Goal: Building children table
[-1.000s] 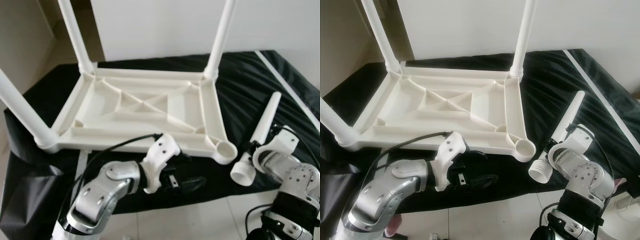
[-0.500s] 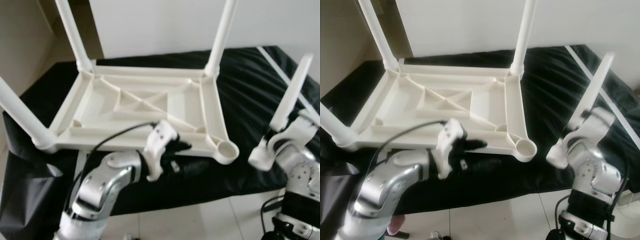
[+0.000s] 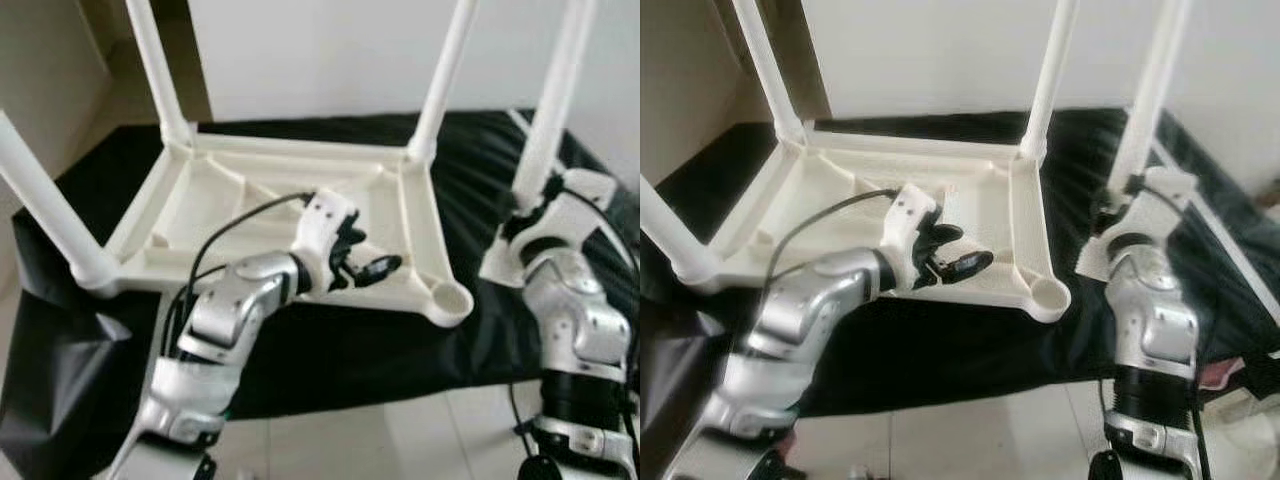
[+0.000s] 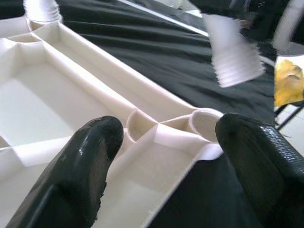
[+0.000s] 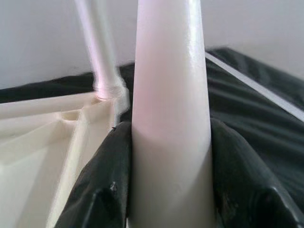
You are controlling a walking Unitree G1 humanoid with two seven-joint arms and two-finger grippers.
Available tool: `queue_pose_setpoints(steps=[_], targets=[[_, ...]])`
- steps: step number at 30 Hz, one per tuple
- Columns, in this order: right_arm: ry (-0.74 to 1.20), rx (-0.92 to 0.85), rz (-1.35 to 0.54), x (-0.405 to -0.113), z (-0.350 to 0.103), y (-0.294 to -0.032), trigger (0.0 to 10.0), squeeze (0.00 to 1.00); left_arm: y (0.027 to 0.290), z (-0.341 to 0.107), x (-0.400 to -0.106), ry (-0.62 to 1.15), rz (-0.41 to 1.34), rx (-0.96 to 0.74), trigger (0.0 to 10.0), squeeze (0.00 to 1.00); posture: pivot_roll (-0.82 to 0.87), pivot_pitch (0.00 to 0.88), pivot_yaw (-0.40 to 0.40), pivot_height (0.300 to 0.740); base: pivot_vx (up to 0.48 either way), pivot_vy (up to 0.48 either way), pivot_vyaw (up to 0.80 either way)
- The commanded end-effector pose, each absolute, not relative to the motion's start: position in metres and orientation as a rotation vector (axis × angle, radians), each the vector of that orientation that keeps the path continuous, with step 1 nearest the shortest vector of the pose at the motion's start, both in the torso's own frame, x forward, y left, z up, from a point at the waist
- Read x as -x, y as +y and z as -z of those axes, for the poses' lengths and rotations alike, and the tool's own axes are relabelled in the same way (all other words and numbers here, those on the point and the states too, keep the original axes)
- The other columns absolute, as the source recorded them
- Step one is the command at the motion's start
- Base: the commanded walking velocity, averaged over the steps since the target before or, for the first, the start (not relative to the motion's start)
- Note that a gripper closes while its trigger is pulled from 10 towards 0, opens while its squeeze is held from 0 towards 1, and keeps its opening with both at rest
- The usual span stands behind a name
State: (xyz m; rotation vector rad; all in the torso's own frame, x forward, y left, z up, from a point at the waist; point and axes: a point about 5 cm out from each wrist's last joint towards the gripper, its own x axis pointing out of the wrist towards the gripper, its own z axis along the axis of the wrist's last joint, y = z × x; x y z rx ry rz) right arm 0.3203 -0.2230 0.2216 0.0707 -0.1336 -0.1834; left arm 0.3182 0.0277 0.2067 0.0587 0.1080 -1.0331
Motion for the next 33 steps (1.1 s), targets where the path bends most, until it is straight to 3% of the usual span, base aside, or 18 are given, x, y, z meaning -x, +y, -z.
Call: queue_pose_setpoints(steps=[1, 8, 13, 18, 33], targets=[[-0.167, -0.051, 0.16, -0.32, -0.224, -0.22, 10.0, 0.0, 0.031, -0.207, -0.326, 0.089, 0.905, -0.078, 10.0, 0.0, 0.07, 0.0, -0.056, 0.74, 0.0, 0.0, 0.0], [-0.261, -0.013, -0.041, -0.316, -0.227, -0.185, 10.0, 0.0, 0.02, -0.217, -0.355, 0.061, 0.709, -0.098, 10.0, 0.0, 0.05, 0.0, -0.05, 0.74, 0.0, 0.0, 0.0], [-0.297, 0.116, -0.04, -0.317, -0.224, -0.179, 10.0, 0.0, 0.02, -0.218, -0.367, 0.084, 0.62, -0.104, 10.0, 0.0, 0.04, 0.0, -0.042, 0.74, 0.0, 0.0, 0.0], [-0.31, 0.122, -0.033, -0.317, -0.218, -0.176, 10.0, 0.0, 0.023, -0.22, -0.378, 0.086, 0.537, -0.125, 10.0, 0.0, 0.03, 0.0, -0.034, 0.74, 0.0, 0.0, 0.0], [-0.3, -0.039, -0.286, -0.303, -0.202, -0.147, 10.0, 0.0, 0.021, -0.23, -0.393, 0.044, 0.381, -0.197, 10.0, 0.0, 0.03, 0.0, -0.041, 0.74, 0.0, 0.0, 0.0]])
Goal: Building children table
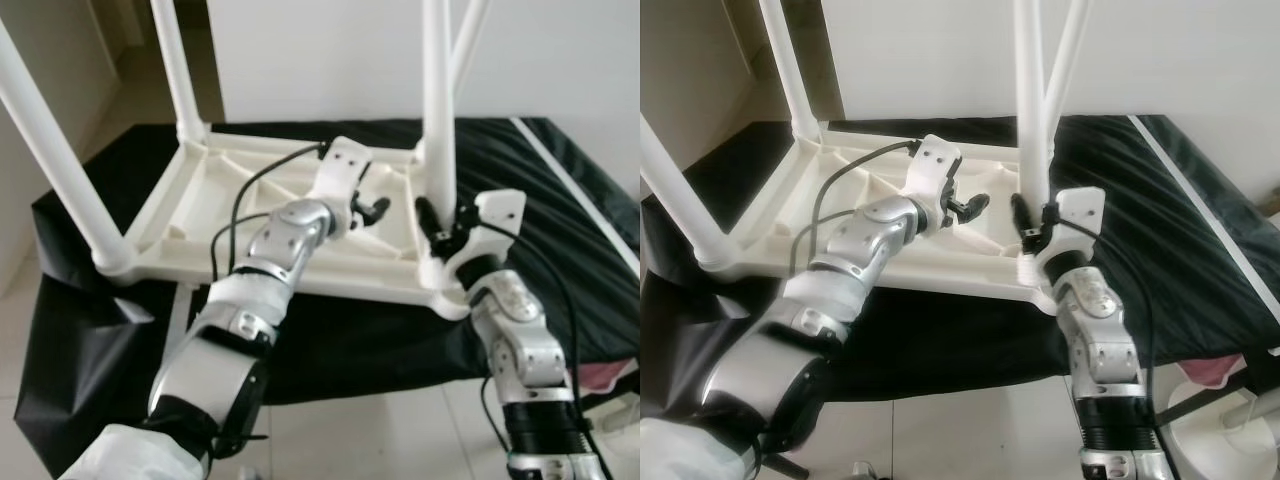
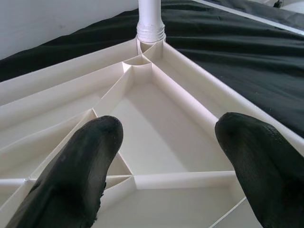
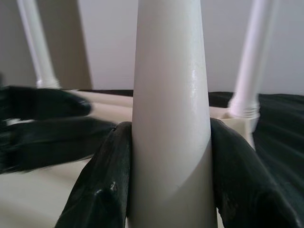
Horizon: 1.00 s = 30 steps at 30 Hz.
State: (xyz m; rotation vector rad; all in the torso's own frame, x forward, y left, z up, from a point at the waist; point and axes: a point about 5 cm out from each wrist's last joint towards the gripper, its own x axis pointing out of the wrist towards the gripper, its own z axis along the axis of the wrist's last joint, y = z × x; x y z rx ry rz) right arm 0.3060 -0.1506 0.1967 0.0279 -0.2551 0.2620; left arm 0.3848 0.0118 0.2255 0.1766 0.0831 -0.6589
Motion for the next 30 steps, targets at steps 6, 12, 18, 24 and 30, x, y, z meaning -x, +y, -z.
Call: queue_pose_setpoints(steps=[6, 12, 18, 24, 30], targets=[[-0.3, -0.047, -0.294, -0.303, -0.201, -0.145, 10.0, 0.0, 0.018, -0.232, -0.393, 0.034, 0.389, -0.199, 10.0, 0.0, 0.04, 0.0, -0.041, 0.74, 0.0, 0.0, 0.0], [-0.295, -0.148, -0.372, -0.302, -0.201, -0.137, 10.0, 0.0, -0.007, -0.245, -0.387, -0.01, 0.546, -0.111, 10.0, 0.0, 0.05, 0.0, -0.041, 0.74, 0.0, 0.0, 0.0], [-0.258, -0.177, -0.46, -0.299, -0.196, -0.125, 10.0, 0.0, -0.027, -0.264, -0.382, -0.049, 0.651, -0.038, 10.0, 0.0, 0.05, 0.0, -0.044, 0.74, 0.0, 0.0, 0.0], [-0.237, -0.187, -0.475, -0.299, -0.193, -0.122, 10.0, 0.0, -0.033, -0.277, -0.38, -0.071, 0.706, 0.023, 10.0, 0.0, 0.05, 0.0, -0.046, 0.74, 0.0, 0.0, 0.0], [-0.205, -0.189, -0.465, -0.302, -0.189, -0.123, 10.0, 0.0, -0.046, -0.292, -0.371, -0.108, 0.83, 0.1, 10.0, 0.0, 0.05, 0.0, -0.046, 0.74, 0.0, 0.0, 0.0]])
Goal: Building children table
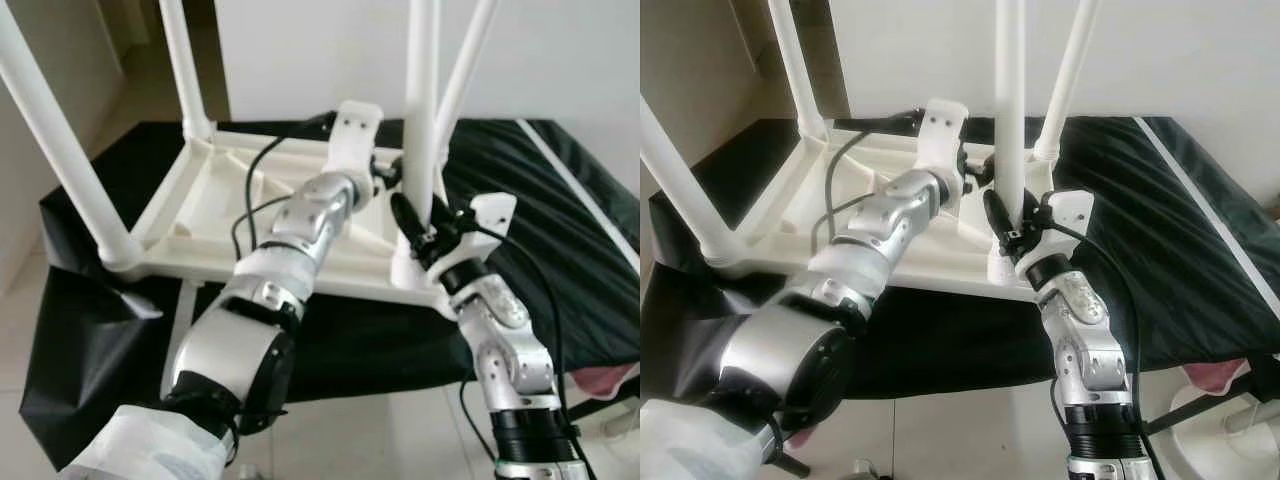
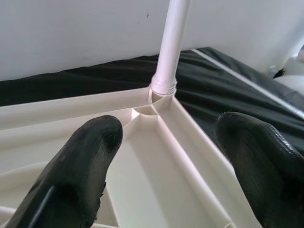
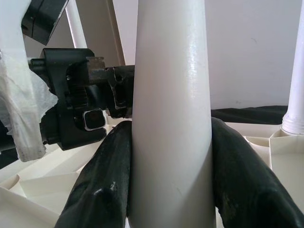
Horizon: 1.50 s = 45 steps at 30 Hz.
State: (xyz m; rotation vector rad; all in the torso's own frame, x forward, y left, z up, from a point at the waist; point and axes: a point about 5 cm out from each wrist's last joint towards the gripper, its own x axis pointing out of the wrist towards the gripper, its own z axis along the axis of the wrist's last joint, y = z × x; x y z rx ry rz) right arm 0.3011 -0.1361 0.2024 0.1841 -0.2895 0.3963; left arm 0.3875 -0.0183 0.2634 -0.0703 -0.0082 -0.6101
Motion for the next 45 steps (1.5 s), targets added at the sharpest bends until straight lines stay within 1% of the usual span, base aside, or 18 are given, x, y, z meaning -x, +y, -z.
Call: queue_pose_setpoints(steps=[1, 12, 24, 31, 35, 38, 39, 40, 43, 45], targets=[[-0.196, -0.186, -0.458, -0.303, -0.187, -0.124, 10.0, 0.0, -0.05, -0.294, -0.368, -0.113, 0.861, 0.114, 10.0, 0.0, 0.05, 0.0, -0.045, 0.74, 0.0, 0.0, 0.0], [-0.154, -0.23, -0.418, -0.308, -0.186, -0.128, 10.0, 0.0, -0.066, -0.302, -0.35, -0.154, 0.997, 0.125, 10.0, 0.0, 0.06, 0.0, -0.052, 0.74, 0.0, 0.0, 0.0], [-0.147, -0.273, -0.394, -0.311, -0.188, -0.129, 10.0, 0.0, -0.071, -0.305, -0.342, -0.163, 1.045, 0.142, 10.0, 0.0, 0.06, 0.0, -0.053, 0.74, 0.0, 0.0, 0.0], [-0.147, -0.275, -0.383, -0.312, -0.189, -0.13, 10.0, 0.0, -0.071, -0.304, -0.342, -0.161, 1.04, 0.136, 10.0, 0.0, 0.05, 0.0, -0.052, 0.74, 0.0, 0.0, 0.0], [-0.157, -0.271, -0.376, -0.312, -0.191, -0.131, 10.0, 0.0, -0.064, -0.302, -0.349, -0.18, 0.985, 0.087, 10.0, 0.0, 0.05, 0.0, -0.05, 0.74, 0.0, 0.0, 0.0], [-0.177, -0.261, -0.349, -0.311, -0.194, -0.135, 10.0, 0.0, -0.053, -0.297, -0.358, -0.169, 0.937, 0.079, 10.0, 0.0, 0.05, 0.0, -0.046, 0.74, 0.0, 0.0, 0.0], [-0.194, -0.259, -0.323, -0.312, -0.198, -0.139, 10.0, 0.0, -0.045, -0.292, -0.362, -0.162, 0.906, 0.07, 10.0, 0.0, 0.04, 0.0, -0.044, 0.74, 0.0, 0.0, 0.0], [-0.194, -0.259, -0.323, -0.312, -0.198, -0.139, 10.0, 0.0, -0.045, -0.292, -0.362, -0.162, 0.906, 0.07, 10.0, 0.0, 0.04, 0.0, -0.044, 0.74, 0.0, 0.0, 0.0], [-0.239, -0.243, -0.26, -0.312, -0.211, -0.149, 10.0, 0.0, -0.025, -0.278, -0.368, -0.148, 0.856, 0.043, 10.0, 0.0, 0.04, 0.0, -0.044, 0.74, 0.0, 0.0, 0.0], [-0.246, -0.234, -0.252, -0.311, -0.213, -0.15, 10.0, 0.0, -0.022, -0.276, -0.368, -0.149, 0.852, 0.036, 10.0, 0.0, 0.04, 0.0, -0.045, 0.74, 0.0, 0.0, 0.0]])
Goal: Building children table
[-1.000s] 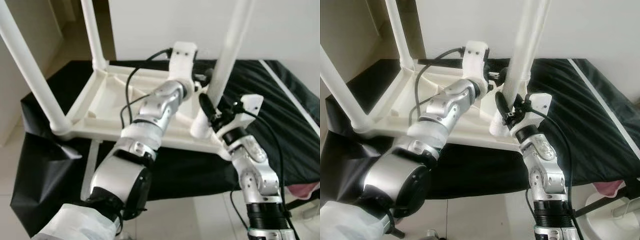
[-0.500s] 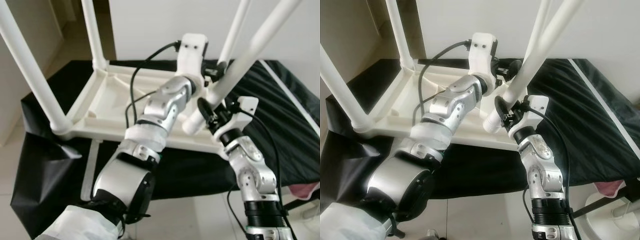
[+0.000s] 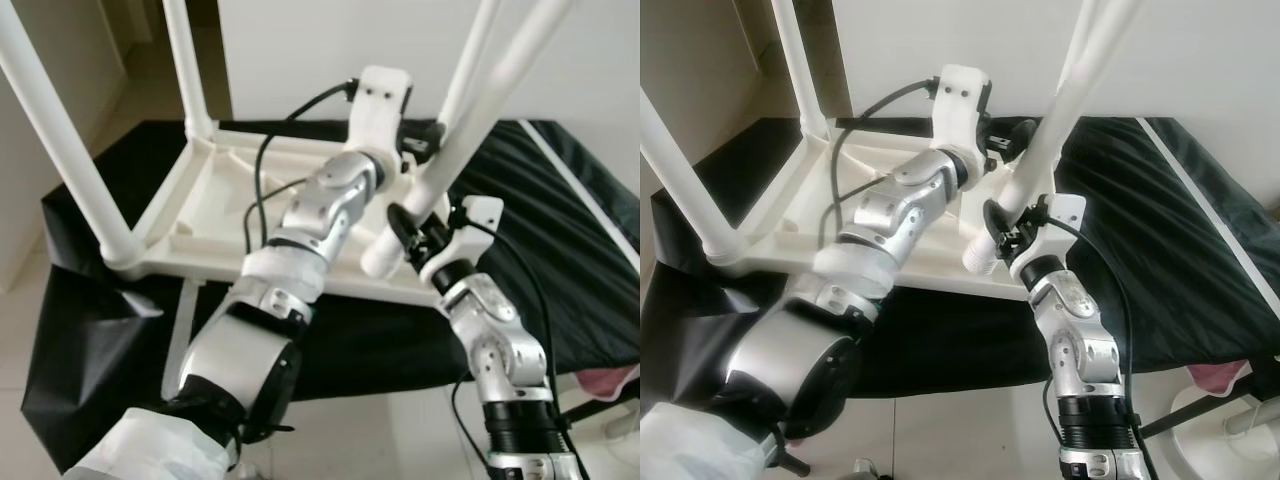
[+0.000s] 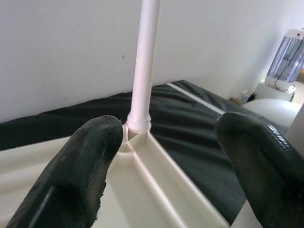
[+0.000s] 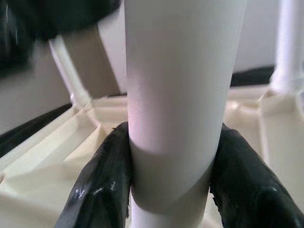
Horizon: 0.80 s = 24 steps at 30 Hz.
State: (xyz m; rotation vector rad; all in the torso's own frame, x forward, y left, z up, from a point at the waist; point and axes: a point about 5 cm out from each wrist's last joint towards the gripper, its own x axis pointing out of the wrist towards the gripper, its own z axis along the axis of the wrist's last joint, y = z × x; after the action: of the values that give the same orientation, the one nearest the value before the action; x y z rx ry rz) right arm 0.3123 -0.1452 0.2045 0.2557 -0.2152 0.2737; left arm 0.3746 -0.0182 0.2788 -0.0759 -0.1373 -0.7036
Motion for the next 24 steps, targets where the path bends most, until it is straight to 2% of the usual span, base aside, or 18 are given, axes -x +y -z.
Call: queue_pose_setpoints(steps=[1, 7, 16, 20, 21, 24], targets=[[-0.246, -0.234, -0.252, -0.311, -0.213, -0.15, 10.0, 0.0, -0.022, -0.276, -0.368, -0.149, 0.852, 0.036, 10.0, 0.0, 0.04, 0.0, -0.045, 0.74, 0.0, 0.0, 0.0], [-0.266, -0.169, -0.204, -0.309, -0.219, -0.157, 10.0, 0.0, -0.011, -0.257, -0.366, -0.133, 0.814, 0.017, 10.0, 0.0, 0.04, 0.0, -0.056, 0.74, 0.0, 0.0, 0.0], [-0.3, -0.106, -0.063, -0.304, -0.219, -0.181, 10.0, 0.0, 0.005, -0.233, -0.359, -0.122, 0.813, -0.005, 10.0, 0.0, 0.03, 0.0, -0.053, 0.74, 0.0, 0.0, 0.0], [-0.308, -0.094, -0.024, -0.301, -0.219, -0.187, 10.0, 0.0, 0.01, -0.225, -0.353, -0.121, 0.847, -0.032, 10.0, 0.0, 0.03, 0.0, -0.049, 0.74, 0.0, 0.0, 0.0], [-0.339, -0.09, 0.013, -0.296, -0.221, -0.194, 10.0, 0.0, 0.016, -0.216, -0.34, -0.13, 0.931, -0.062, 10.0, 0.0, 0.02, 0.0, -0.042, 0.74, 0.0, 0.0, 0.0], [-0.352, -0.107, 0.04, -0.292, -0.22, -0.198, 10.0, 0.0, 0.02, -0.209, -0.329, -0.143, 1.001, -0.095, 10.0, 0.0, 0.03, 0.0, -0.044, 0.74, 0.0, 0.0, 0.0]])
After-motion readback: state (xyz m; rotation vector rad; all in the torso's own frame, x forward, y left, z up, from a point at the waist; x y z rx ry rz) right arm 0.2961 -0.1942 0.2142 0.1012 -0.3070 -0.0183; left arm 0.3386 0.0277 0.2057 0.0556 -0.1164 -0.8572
